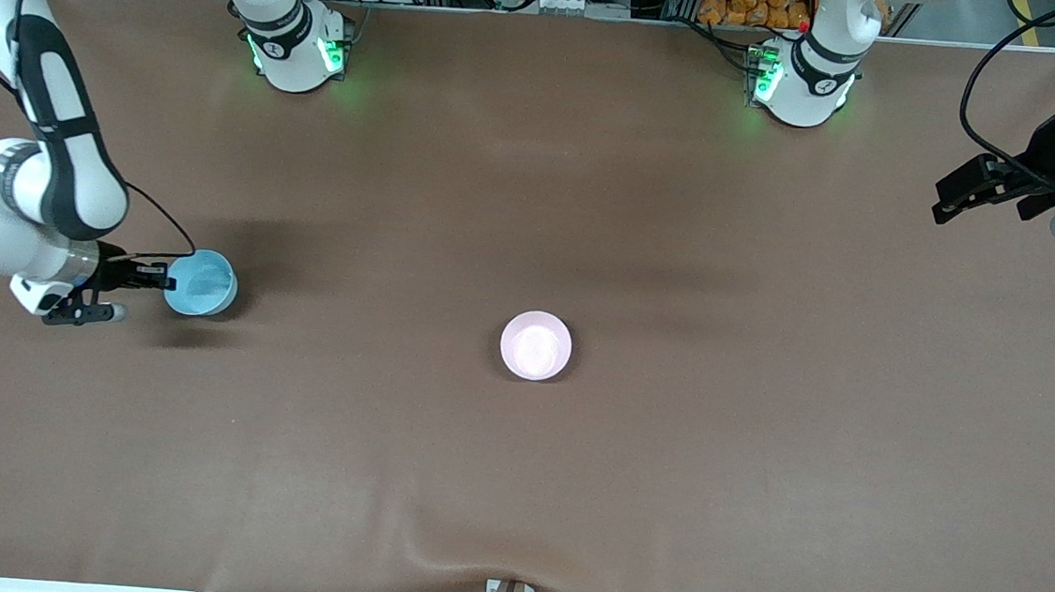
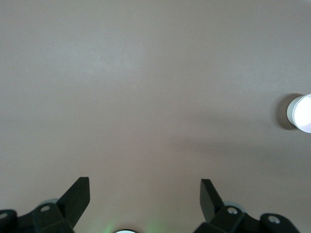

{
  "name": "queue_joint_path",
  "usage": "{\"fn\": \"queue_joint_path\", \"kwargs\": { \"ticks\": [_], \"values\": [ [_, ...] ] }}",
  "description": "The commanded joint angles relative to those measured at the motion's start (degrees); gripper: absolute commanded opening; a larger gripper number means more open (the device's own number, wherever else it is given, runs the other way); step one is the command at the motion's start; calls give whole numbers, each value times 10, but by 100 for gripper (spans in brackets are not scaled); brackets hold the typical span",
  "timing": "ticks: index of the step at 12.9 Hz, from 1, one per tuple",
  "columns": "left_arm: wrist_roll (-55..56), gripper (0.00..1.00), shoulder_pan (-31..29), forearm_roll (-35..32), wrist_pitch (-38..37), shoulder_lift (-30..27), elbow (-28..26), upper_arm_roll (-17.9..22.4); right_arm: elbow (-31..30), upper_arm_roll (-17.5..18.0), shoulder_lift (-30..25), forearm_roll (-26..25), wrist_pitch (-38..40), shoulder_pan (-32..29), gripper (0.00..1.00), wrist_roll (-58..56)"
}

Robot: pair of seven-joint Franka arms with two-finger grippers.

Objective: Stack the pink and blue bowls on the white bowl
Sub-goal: 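Close the right gripper on the light blue bowl rim, then carry the blue bowl with the right gripper over the stacked bowls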

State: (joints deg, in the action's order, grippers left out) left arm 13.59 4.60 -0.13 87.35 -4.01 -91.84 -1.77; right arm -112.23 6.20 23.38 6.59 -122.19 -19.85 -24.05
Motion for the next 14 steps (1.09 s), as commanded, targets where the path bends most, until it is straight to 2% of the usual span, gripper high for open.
{"fn": "queue_joint_path", "kwargs": {
  "ticks": [1,6,8,10,14],
  "values": [
    [0,100,5,-3,-13,-3,8,2,73,1,-17,9,104,24,0,56],
    [1,100,7,-4,-14,7,28,2,93,2,-53,39,136,139,0,249],
    [0,100,7,-4,-14,8,28,2,104,2,-53,55,136,186,0,341],
    [0,100,6,-4,-14,8,28,2,110,0,-52,96,131,243,0,429],
    [0,100,6,-4,-15,10,28,2,181,0,-18,98,91,361,0,656]
  ]
}}
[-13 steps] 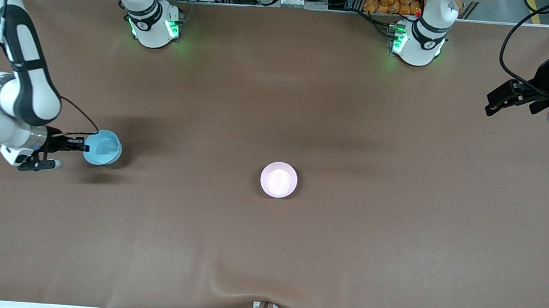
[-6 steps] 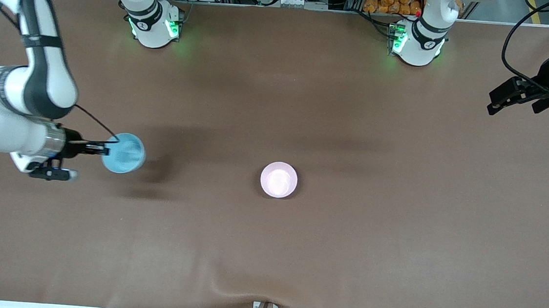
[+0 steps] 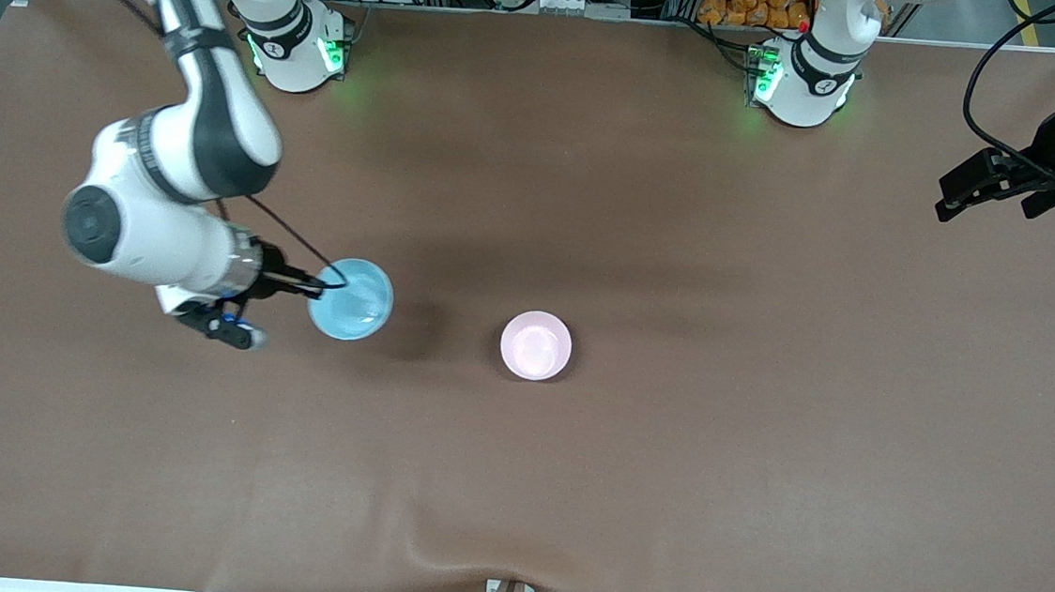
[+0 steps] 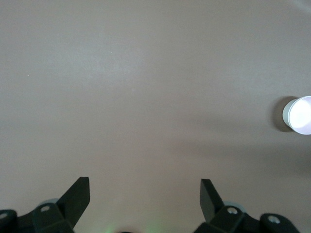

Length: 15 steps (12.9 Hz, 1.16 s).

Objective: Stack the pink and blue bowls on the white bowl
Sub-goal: 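Carry the blue bowl with the right gripper over the stacked bowls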

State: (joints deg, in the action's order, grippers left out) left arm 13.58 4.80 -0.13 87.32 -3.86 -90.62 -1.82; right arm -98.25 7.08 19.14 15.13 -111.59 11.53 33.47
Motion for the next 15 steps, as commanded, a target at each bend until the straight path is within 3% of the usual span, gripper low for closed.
{"fn": "queue_joint_path", "kwargs": {
  "ticks": [1,9,12,15],
  "values": [
    [0,100,5,-5,-14,11,16,2,48,-8,36,13,-44,70,0,127],
    [-1,100,3,-4,-16,11,15,1,48,-11,109,4,-208,185,0,309],
    [0,100,5,-4,-19,11,16,1,74,-17,142,2,-211,211,0,337],
    [0,100,5,-4,-20,11,12,0,101,-29,182,-53,-219,228,0,372]
  ]
}}
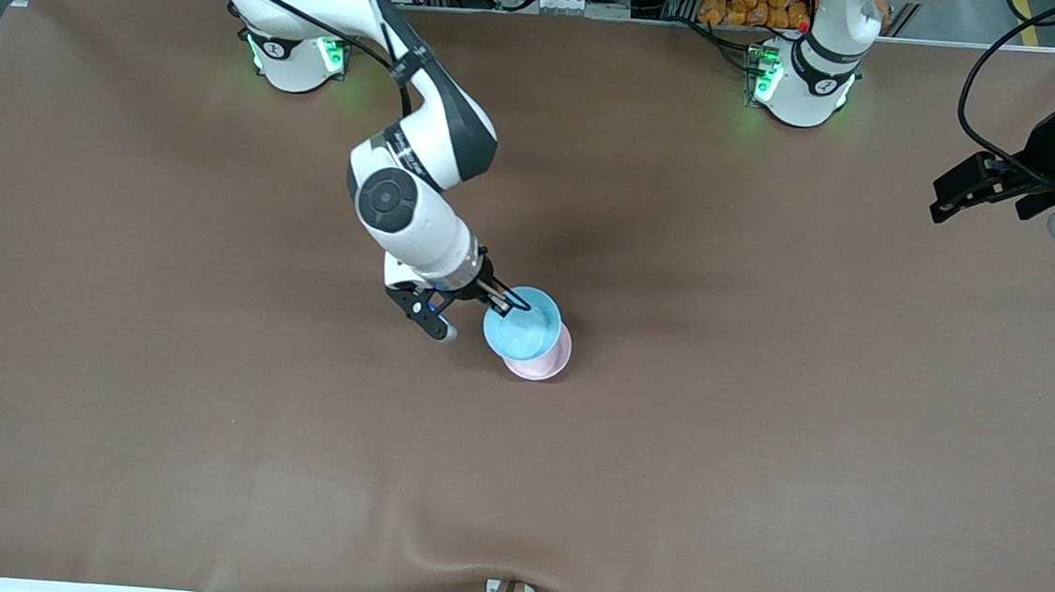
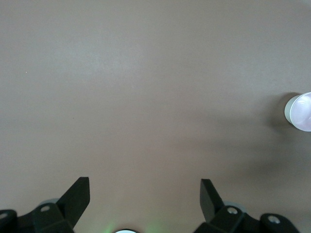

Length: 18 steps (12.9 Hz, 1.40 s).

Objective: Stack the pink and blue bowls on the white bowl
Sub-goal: 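Carry the blue bowl with the right gripper over the stacked bowls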

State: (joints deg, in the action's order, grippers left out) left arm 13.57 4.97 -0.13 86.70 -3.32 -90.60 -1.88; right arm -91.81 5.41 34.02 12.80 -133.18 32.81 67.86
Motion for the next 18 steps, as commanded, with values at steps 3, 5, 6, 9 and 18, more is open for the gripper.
{"fn": "queue_joint_path", "kwargs": {
  "ticks": [3,5,6,9,18],
  "values": [
    [0,100,6,-4,-14,6,12,-1,35,-12,47,-33,-25,17,0,29],
    [0,100,6,-4,-14,6,12,0,33,-14,51,-33,-36,23,0,29],
    [0,100,6,-4,-14,6,12,-1,34,-14,56,-36,-38,24,0,30],
    [0,100,7,-4,-14,7,11,0,33,-13,61,-36,-51,22,30,29],
    [0,100,7,-4,-14,6,13,0,154,-13,51,-37,84,-5,100,17]
  ]
}}
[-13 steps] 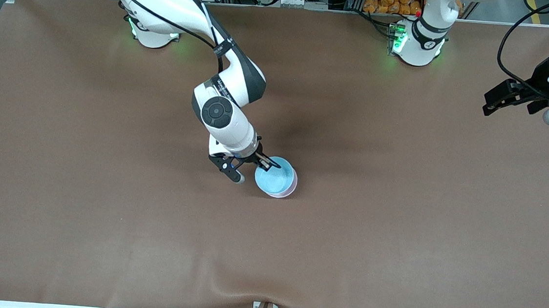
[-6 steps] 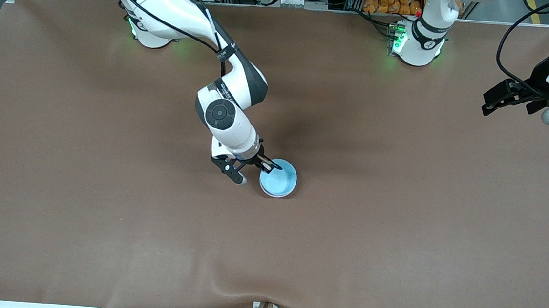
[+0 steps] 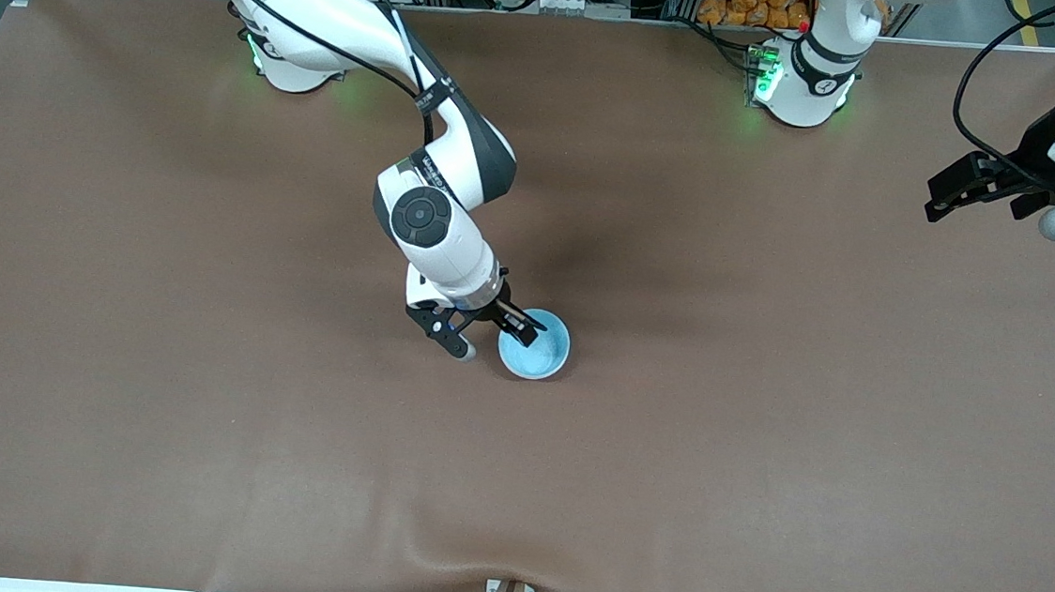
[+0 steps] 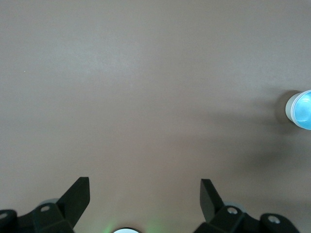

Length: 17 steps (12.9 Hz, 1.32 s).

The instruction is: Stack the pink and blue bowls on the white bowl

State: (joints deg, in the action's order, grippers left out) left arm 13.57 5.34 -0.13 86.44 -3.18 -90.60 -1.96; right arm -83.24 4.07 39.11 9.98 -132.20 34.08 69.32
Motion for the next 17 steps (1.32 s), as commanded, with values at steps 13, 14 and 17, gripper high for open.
{"fn": "queue_joint_path", "kwargs": {
  "ticks": [13,14,17],
  "values": [
    [-1,100,-2,-4,-17,5,14,1,141,65,-115,-60,357,-312,100,-430],
    [0,100,2,-4,-17,5,15,1,142,56,-131,-71,394,-314,100,-481],
    [-1,100,3,-4,-17,5,16,1,136,9,-227,-74,477,-327,100,-574]
  ]
}}
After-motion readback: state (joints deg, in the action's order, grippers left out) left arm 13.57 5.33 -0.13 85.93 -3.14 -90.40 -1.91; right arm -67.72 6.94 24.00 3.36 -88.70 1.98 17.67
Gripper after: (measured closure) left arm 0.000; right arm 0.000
